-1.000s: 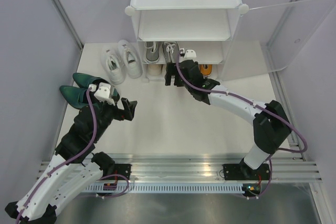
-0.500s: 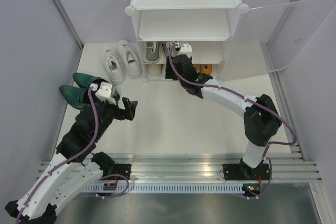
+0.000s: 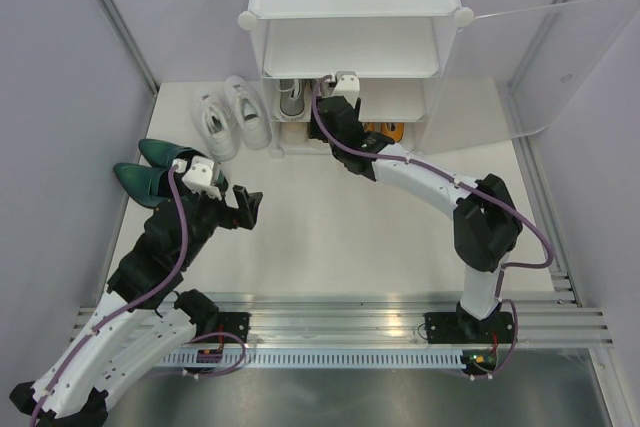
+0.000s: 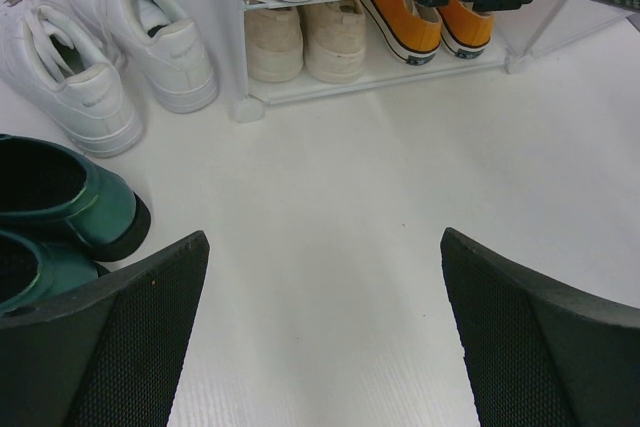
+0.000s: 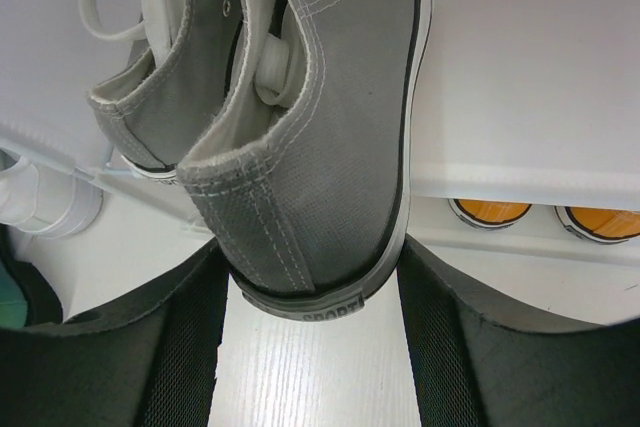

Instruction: Place and organize the shoes in the shoe cabinet

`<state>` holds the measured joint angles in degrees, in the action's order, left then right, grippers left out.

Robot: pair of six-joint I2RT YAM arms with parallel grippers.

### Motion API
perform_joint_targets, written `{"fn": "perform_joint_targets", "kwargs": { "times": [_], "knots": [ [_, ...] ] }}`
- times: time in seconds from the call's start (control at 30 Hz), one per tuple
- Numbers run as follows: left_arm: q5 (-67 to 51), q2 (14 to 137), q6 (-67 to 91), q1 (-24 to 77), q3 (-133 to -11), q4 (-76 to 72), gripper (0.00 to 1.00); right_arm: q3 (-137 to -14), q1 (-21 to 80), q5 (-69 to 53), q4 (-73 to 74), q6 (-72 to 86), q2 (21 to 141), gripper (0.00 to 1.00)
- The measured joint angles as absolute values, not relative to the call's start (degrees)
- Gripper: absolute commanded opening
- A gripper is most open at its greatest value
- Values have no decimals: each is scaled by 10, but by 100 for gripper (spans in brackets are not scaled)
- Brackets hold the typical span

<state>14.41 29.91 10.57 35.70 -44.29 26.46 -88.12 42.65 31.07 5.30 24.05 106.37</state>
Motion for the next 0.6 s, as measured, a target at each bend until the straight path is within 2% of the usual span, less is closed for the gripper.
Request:
{"fn": "perform_joint_targets", "kwargs": {
  "times": [0.6],
  "knots": [
    [140, 300, 106, 357, -443, 265, 100, -912, 400, 344, 32, 225, 1119, 12]
  ]
}}
